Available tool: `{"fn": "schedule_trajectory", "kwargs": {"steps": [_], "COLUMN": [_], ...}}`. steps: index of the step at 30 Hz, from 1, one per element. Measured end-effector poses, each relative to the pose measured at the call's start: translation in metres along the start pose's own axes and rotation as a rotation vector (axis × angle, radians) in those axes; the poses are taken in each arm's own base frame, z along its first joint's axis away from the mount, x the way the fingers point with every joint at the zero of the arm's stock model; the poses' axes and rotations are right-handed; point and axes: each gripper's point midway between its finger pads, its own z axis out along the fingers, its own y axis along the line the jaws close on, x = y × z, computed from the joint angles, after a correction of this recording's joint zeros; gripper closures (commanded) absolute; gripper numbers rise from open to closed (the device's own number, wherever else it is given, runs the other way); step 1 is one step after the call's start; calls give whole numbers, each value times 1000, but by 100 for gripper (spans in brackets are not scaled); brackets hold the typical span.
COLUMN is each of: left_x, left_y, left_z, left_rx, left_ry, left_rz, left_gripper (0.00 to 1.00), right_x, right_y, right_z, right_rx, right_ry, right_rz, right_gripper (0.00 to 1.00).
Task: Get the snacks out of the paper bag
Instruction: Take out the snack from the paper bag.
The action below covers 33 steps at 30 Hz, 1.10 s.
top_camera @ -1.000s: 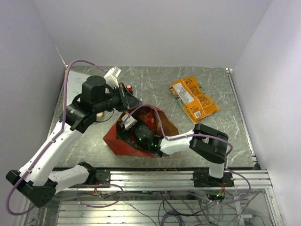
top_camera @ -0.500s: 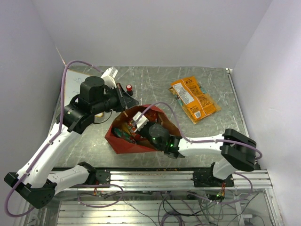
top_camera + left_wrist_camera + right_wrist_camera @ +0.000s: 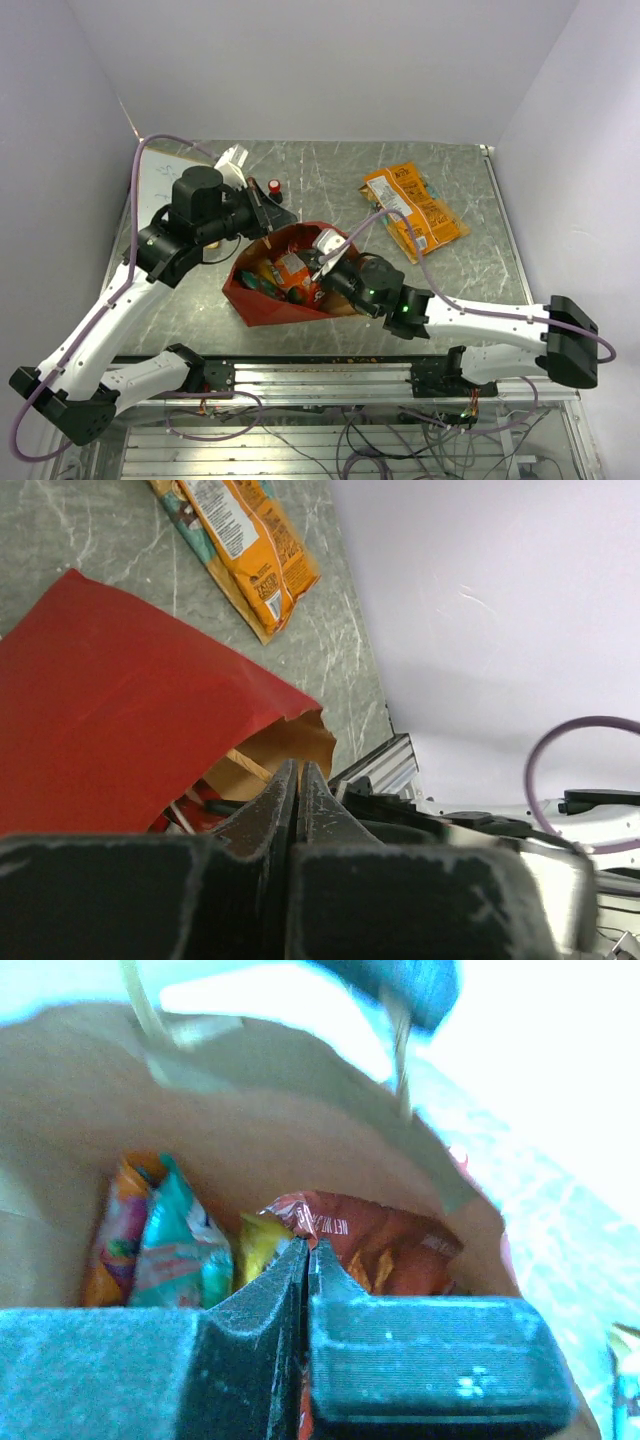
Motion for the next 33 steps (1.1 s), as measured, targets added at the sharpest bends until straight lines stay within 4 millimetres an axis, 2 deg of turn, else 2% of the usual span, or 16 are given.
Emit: {"fn": "schedule_trajectory", "kwargs": {"steps": [5,8,14,19,24,28,30,33], "left_x": [8,7,1,-4,-12,-16,-17,-17], "left_y": [8,6,-1,-5,-11,-9,-7,-5], "left_z": [8,9,4,4,3,5,7,8], "left_rx": [5,9,26,21,17,-16,-33,-54], "left_ry": [6,-1,-23,-27,-32,-15,-2,21], "left_rz": [-57,-78,-100,-92,-54,2,38,84], "left_gripper": [93,93,93,93,93,93,93,93], "right_x": [-58,-83,-138,-182,-235,-274,-284,-287], "right_y": [-6,-15,-45,-76,-107,-134,-147,-163], "right_z": [-11,-19,-30,-51,-74,-93,-102,-108], "right_rx": [-26,-11,99,188,262,338,389,481], "right_ry": [-109,-141,-157,-192,-253,-314,-333,-334], "right_rz": [70,137,268,310,297,248,190,57], "right_gripper": [100,100,100,100,100,100,100,100]}}
